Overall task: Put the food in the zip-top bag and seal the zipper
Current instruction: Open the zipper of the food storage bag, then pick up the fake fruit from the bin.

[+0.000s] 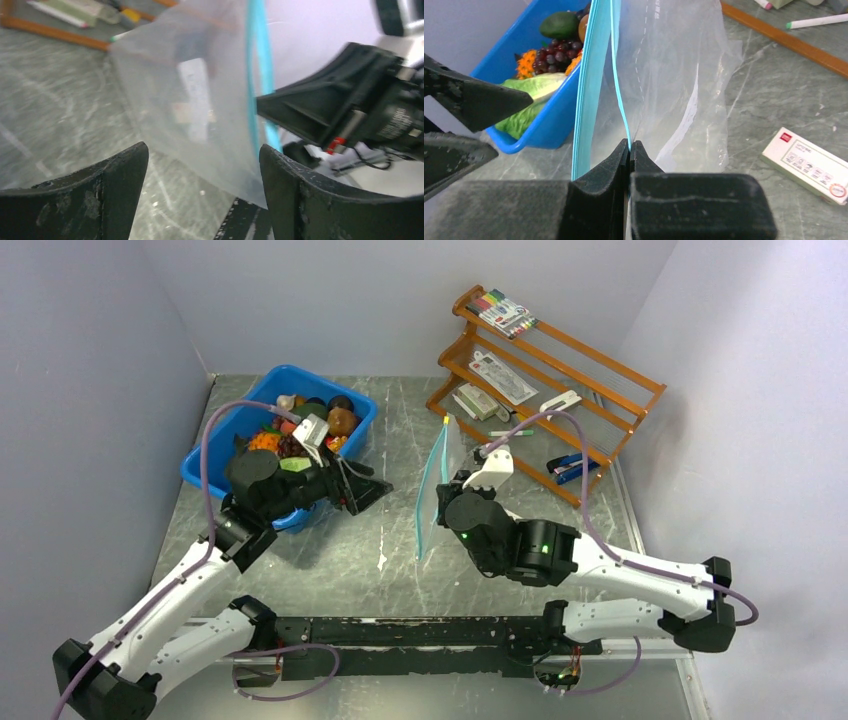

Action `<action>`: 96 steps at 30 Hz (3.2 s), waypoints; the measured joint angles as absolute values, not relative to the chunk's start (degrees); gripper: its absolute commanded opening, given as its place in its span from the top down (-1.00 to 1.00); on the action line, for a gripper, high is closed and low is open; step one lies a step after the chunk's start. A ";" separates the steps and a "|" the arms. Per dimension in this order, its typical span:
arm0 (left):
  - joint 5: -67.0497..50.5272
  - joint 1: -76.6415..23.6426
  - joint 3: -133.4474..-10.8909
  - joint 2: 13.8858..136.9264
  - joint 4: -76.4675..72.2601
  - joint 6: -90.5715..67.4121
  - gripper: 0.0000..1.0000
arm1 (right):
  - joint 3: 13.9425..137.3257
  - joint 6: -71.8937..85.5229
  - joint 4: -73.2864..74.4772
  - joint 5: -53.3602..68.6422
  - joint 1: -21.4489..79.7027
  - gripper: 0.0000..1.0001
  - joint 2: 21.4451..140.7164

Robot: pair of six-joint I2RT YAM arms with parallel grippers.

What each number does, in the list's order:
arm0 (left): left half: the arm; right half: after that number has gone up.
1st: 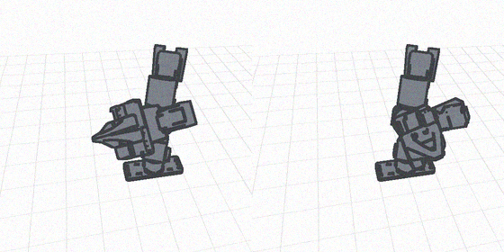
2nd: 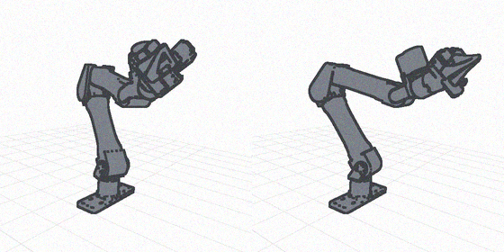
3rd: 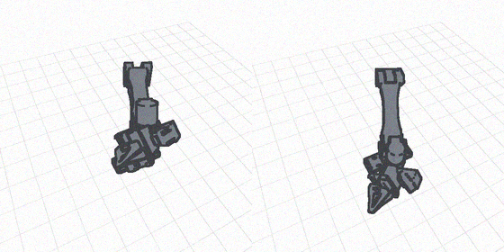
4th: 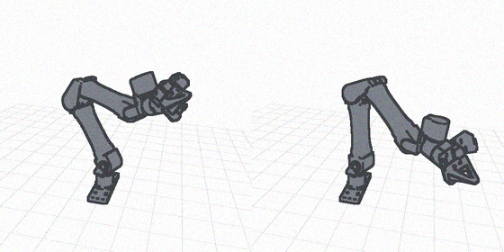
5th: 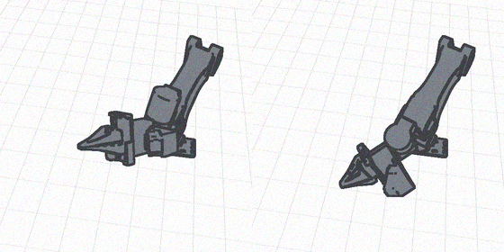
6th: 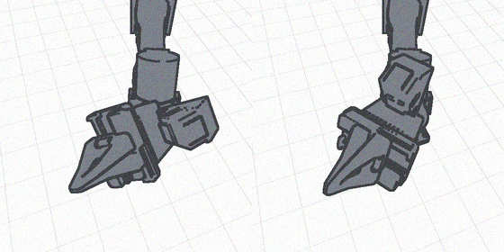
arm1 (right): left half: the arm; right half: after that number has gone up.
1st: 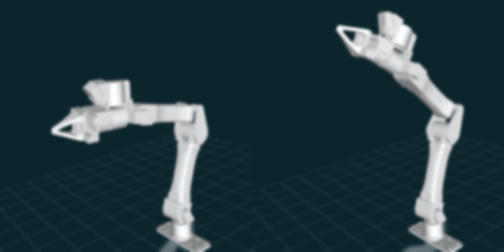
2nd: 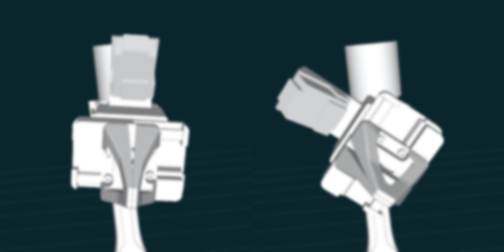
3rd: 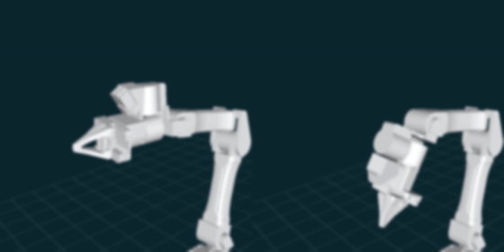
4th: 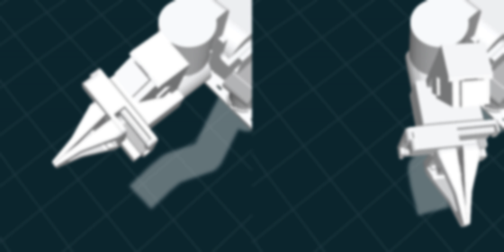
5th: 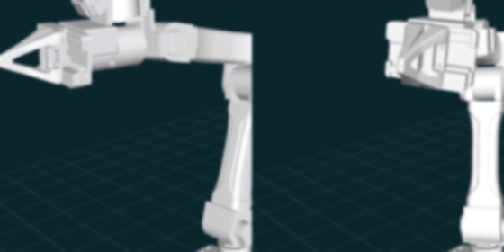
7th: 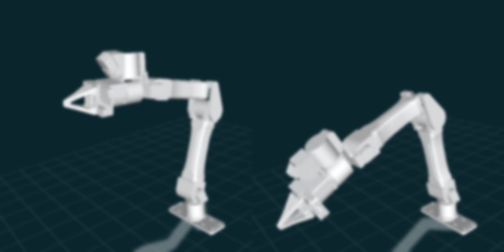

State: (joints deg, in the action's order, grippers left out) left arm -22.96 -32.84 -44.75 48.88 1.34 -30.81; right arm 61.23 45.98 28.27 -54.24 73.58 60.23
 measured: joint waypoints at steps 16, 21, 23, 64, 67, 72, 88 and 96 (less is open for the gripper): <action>-34.68 -33.85 -41.87 58.74 -10.90 -32.25 -0.39 | 61.93 44.25 22.06 -48.84 73.58 1.00 67.94; -28.73 -34.46 -43.83 59.55 -7.20 -28.32 0.72 | 62.26 44.27 21.76 -48.38 73.58 1.00 68.16; -25.06 -34.70 -44.86 59.61 -4.75 -26.72 0.86 | 62.76 44.34 22.50 -48.45 73.58 1.00 68.03; 4.78 -35.11 -52.97 51.44 18.20 -25.54 -0.57 | 60.77 47.29 29.98 -47.00 73.58 1.00 61.54; 10.85 -35.09 -54.28 52.93 18.90 -28.36 -0.63 | 60.77 46.89 29.93 -47.16 73.58 1.00 61.54; 16.40 -31.73 -54.46 55.66 18.94 -36.25 -0.55 | 60.77 46.11 29.71 -47.11 73.58 1.00 61.36; 12.21 -8.75 -72.07 76.49 21.98 -62.61 -0.61 | 60.31 44.99 26.00 -44.27 73.58 1.00 60.84; 3.40 -3.09 -72.53 86.28 19.29 -71.07 -0.35 | 60.31 44.97 26.02 -44.12 73.58 1.00 60.45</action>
